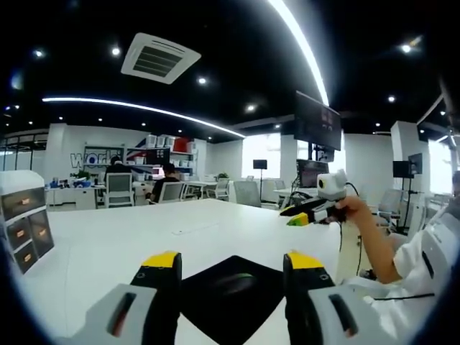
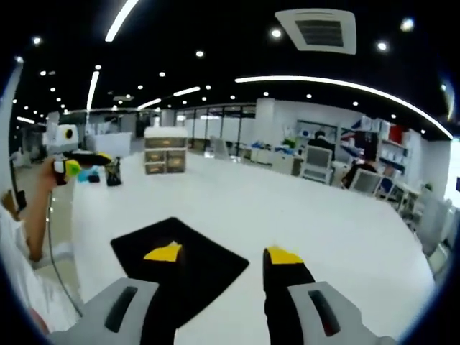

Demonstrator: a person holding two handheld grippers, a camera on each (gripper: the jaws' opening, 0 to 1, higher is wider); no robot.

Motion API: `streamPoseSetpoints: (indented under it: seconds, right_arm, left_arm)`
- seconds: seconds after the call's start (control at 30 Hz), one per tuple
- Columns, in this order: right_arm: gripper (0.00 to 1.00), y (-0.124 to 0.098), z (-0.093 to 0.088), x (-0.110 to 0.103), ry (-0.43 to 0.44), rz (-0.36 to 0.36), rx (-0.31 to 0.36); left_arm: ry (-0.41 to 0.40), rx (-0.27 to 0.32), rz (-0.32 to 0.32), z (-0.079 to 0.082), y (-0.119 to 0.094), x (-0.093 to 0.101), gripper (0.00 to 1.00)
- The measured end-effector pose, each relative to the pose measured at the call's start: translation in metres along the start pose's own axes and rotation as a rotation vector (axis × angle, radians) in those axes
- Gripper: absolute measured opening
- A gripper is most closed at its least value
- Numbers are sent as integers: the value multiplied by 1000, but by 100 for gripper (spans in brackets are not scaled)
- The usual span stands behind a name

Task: Arrange the mouse and mouse pad neatly on the desk surface

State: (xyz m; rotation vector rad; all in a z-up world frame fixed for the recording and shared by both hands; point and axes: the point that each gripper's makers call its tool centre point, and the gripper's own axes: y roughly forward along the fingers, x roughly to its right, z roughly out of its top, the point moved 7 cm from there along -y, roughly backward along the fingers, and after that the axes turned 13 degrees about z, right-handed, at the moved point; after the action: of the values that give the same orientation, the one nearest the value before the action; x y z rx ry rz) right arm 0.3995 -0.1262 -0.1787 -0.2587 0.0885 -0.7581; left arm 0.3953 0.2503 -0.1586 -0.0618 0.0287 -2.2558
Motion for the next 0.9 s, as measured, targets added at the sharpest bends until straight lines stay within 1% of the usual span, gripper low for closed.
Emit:
streamPoseSetpoints:
  seconds: [0.07,0.1,0.17,0.3,0.4,0.43,0.5,0.7,0.9]
  right_arm:
    - [43,-2,0,-1,-7,2,17]
    - [43,-5,1,-3,-13,9,37]
    - [44,-7,0,-4,-5,16,56]
    - [46,-7,-4,-6,-8,27,74]
    - [48,-4,-7,-6,-5,35,67]
    - [48,-4,-5,-6,-2,34,61]
    - [49,-5,-1,-6,-16,31,71]
    - [50,-3,0,-7,-24,24,68]
    - [52,-5,2,-11,-27,45,83]
  left_arm:
    - [1,-2,4,-1,0,0,57]
    - [1,-1,6,-1,0,-1,57]
    - [0,-4,11,-2,0,-2,57]
    - [4,-7,11,-2,1,-1,57]
    - [8,-11,7,-2,3,0,57]
    - [10,-10,6,-3,3,1,57]
    - [9,-11,3,-3,4,2,57]
    - [14,-9,-2,-3,5,6,57]
    - [13,-5,2,-2,3,6,57]
